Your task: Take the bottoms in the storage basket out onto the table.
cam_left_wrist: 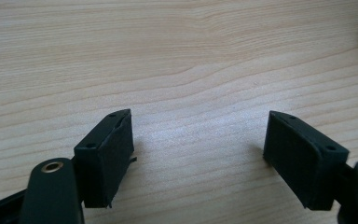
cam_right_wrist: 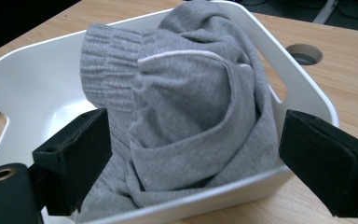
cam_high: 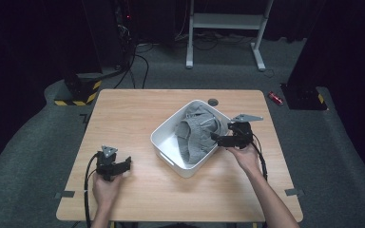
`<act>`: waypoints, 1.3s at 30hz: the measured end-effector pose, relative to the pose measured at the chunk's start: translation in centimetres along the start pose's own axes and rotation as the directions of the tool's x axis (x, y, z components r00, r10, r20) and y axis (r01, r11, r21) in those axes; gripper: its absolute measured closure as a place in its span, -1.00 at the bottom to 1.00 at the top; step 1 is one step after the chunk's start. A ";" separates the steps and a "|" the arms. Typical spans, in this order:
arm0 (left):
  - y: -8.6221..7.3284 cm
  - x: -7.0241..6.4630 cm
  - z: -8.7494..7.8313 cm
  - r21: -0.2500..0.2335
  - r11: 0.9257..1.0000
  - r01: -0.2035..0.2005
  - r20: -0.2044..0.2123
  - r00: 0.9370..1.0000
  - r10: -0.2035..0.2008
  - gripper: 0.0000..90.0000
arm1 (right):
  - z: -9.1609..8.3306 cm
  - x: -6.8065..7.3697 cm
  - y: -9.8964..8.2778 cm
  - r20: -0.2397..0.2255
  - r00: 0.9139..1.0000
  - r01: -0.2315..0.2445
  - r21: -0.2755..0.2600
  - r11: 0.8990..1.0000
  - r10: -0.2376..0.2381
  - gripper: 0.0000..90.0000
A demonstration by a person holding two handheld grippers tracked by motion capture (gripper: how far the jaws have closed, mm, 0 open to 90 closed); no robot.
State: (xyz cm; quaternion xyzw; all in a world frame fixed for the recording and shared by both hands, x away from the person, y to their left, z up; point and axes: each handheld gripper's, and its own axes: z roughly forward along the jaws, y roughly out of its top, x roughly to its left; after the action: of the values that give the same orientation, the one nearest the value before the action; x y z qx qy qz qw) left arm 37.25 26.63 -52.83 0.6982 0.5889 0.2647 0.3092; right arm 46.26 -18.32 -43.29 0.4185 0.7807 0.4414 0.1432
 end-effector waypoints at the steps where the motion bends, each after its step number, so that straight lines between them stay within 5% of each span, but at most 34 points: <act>1: 0.0 0.0 0.0 0.000 1.000 0.000 0.000 1.000 0.000 -0.46 | 0.2 0.0 0.2 -0.002 1.000 0.003 0.000 1.000 -0.003 -0.81; 15: 0.0 0.0 0.0 0.000 1.000 -0.001 0.000 1.000 0.001 -0.46 | 2.8 -0.5 3.6 -0.015 1.000 0.003 0.019 1.000 -0.003 -0.81; 28: 0.0 0.0 0.0 0.000 1.000 -0.001 0.000 1.000 0.001 -0.46 | 5.7 -2.1 4.3 -0.043 0.996 -0.074 0.096 0.993 0.078 -0.80; 39: 0.0 0.0 0.0 -0.001 1.000 0.000 -0.001 1.000 0.000 -0.46 | 7.0 -0.4 4.5 -0.076 0.996 -0.032 0.128 0.991 0.042 -0.80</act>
State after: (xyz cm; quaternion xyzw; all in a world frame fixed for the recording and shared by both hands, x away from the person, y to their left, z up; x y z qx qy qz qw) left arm 37.27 26.60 -52.84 0.6979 0.5889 0.2653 0.3095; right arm 53.04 -13.52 -43.72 0.4235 0.8043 0.4096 0.0772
